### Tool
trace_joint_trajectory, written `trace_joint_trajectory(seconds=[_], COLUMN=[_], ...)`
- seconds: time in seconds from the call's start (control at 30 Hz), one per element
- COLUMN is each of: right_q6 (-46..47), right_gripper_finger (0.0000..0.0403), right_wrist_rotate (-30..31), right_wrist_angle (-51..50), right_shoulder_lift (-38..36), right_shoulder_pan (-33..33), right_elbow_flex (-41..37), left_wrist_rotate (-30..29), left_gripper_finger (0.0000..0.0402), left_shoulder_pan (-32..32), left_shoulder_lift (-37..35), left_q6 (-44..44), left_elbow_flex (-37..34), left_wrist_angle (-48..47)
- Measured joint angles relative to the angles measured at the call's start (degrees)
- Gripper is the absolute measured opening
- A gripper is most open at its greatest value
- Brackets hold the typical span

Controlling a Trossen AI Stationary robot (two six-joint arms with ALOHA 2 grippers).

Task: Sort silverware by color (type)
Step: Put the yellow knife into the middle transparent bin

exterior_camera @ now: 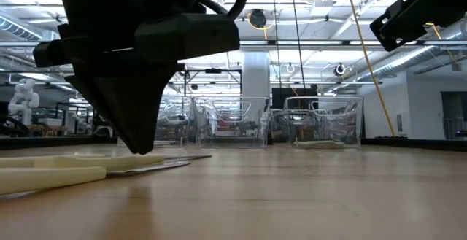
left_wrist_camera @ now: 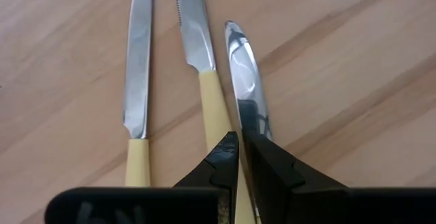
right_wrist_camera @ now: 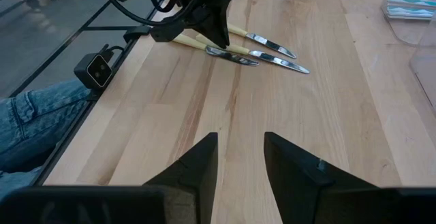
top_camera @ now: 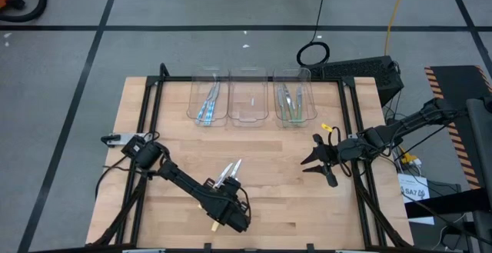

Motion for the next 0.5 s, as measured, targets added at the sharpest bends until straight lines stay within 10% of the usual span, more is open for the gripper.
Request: trace_joint_trajectory(seconds=[0.5], right_q6=[0.0], right_gripper_finger=[0.0116], right_wrist_rotate=[0.0], right_wrist_angle=[0.0], right_shoulder_lift=[0.02], right_shoulder_pan=[0.0], right_elbow_flex=[0.0], left_wrist_rotate=[7.13], left_gripper_finger=[0.0042], left_shoulder_pan=[3.93], left_shoulder_lift=[-0.22], left_q6=[3.89], left_elbow_flex=[0.11], left_wrist_angle=[-0.68])
